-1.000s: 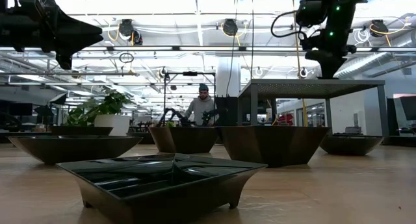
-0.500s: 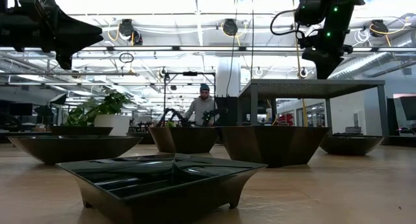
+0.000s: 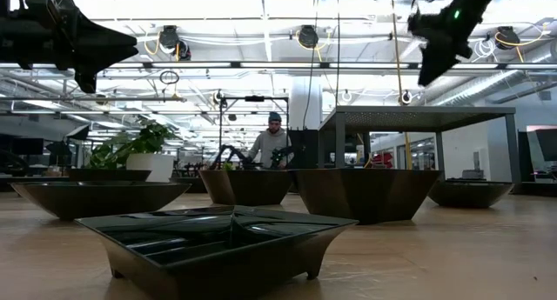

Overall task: Pick & Place Mini shaped plates
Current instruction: Put the leaf shaped plate on the shelf

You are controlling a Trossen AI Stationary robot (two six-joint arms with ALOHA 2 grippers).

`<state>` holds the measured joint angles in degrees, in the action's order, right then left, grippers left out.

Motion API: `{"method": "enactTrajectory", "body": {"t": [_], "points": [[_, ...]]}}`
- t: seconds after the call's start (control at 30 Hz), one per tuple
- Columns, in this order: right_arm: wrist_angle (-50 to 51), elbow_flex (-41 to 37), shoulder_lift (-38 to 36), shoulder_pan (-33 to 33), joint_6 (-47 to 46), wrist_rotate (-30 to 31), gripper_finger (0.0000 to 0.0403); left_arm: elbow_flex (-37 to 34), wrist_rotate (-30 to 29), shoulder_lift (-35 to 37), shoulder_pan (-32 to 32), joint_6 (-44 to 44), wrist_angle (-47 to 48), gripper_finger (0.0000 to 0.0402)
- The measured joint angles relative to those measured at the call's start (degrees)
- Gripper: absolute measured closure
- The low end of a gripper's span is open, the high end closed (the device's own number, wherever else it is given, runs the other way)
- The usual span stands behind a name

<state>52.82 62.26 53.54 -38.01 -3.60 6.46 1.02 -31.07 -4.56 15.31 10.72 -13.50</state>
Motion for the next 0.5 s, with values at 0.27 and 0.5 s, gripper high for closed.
{"method": "enactTrajectory", "body": {"t": [0.27,0.5], "points": [[-3.56,-0.01,-4.07,15.37,-11.97,-26.32,0.0307,0.0,0.0,-0.02,0.0,0.0,0.0,0.0316],[-27.22,-8.2,-1.45,35.97,-14.44,-27.62,0.0307,0.0,-0.02,0.0,0.0,0.0,0.0,0.0316]]}}
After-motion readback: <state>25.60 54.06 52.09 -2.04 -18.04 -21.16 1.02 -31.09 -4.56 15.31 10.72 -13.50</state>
